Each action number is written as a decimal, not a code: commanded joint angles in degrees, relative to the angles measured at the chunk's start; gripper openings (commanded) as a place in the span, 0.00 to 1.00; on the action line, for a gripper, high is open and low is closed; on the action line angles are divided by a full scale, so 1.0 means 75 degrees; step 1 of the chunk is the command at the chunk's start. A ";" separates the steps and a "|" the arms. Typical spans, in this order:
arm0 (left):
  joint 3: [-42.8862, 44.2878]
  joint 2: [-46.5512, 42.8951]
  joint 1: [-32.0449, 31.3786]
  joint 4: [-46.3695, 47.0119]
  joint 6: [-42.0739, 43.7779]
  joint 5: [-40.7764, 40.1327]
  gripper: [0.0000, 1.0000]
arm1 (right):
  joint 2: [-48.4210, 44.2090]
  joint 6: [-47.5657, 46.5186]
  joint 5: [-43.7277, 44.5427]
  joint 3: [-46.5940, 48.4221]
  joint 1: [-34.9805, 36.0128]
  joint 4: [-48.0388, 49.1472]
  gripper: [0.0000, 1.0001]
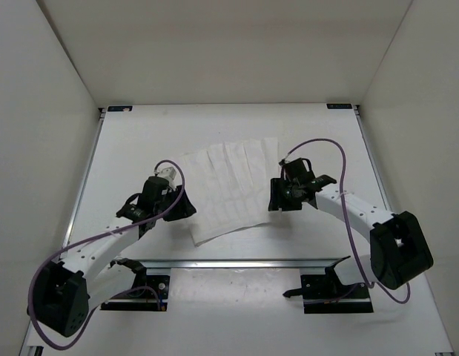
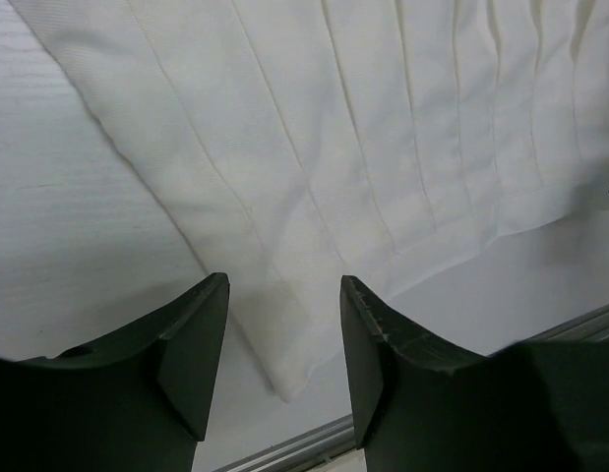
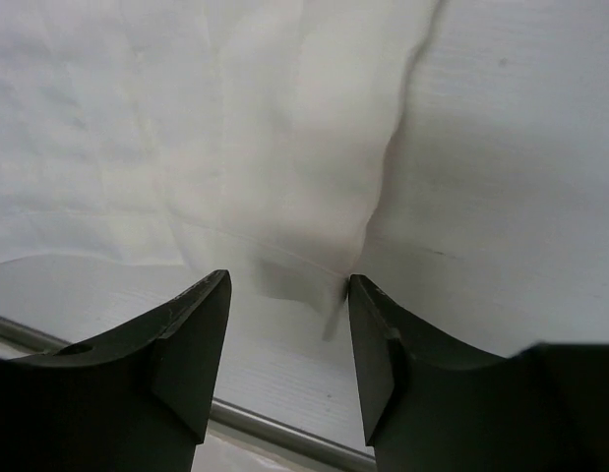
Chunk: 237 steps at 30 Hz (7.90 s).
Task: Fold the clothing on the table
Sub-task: Flatten the skirt out, then fold the skirt
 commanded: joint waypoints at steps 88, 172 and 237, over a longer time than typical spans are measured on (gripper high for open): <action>0.2210 -0.2228 0.0370 -0.3703 0.0244 0.0921 0.00 | -0.4701 -0.0139 -0.2069 0.1048 -0.1400 -0.4185 0.00; 0.0981 0.5237 -0.1118 0.5239 -0.1993 0.0909 0.00 | 0.1589 -0.0317 -0.0803 0.4199 -0.0243 -0.0472 0.00; -0.0649 -0.2109 0.1332 0.0963 -0.1737 0.1682 0.58 | 0.4413 0.3621 -0.5373 0.1587 0.0100 0.6865 0.28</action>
